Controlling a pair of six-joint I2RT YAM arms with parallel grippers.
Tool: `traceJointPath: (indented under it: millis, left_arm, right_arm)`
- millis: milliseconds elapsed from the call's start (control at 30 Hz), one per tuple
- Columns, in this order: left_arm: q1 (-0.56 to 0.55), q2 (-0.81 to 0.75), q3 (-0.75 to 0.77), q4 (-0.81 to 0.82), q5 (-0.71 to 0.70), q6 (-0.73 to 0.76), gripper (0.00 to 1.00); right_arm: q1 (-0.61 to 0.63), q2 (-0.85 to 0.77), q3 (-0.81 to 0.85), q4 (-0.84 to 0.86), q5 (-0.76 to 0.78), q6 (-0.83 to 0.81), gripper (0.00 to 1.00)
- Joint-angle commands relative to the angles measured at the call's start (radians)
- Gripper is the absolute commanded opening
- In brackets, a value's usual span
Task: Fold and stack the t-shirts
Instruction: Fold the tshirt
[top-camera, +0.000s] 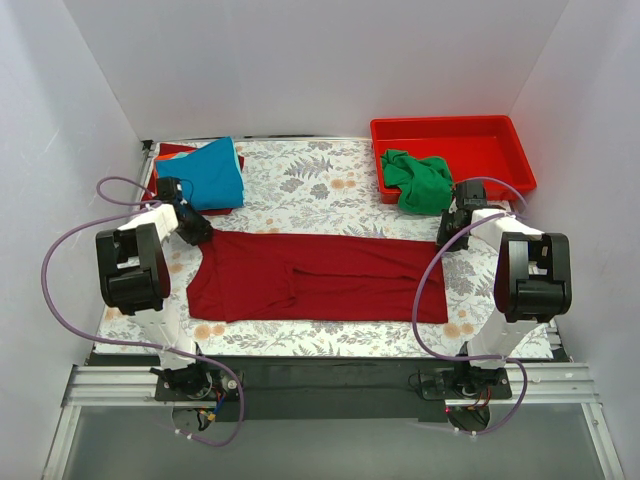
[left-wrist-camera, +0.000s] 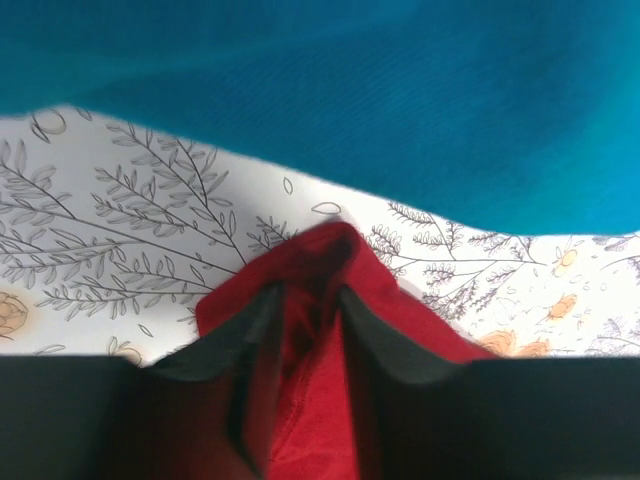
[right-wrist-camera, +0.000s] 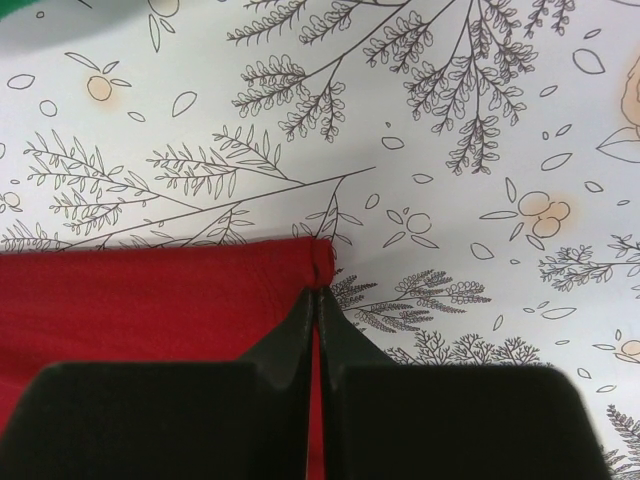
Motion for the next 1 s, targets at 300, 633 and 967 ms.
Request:
traceJointPath:
  millis: [300, 633, 967]
  left_arm:
    - [0.006, -0.084, 0.147, -0.11, -0.137, 0.042, 0.49]
    - [-0.085, -0.234, 0.158, -0.191, -0.166, 0.02, 0.5]
    - [-0.343, -0.319, -0.043, -0.152, -0.031, -0.164, 0.5]
  right_arm:
    - [-0.02, -0.018, 0.035, -0.113, 0.059, 0.002, 0.23]
    - [0.058, -0.187, 0.0, -0.18, 0.045, 0.033, 0.32]
    - [0.191, -0.186, -0.061, -0.171, -0.076, 0.05, 0.3]
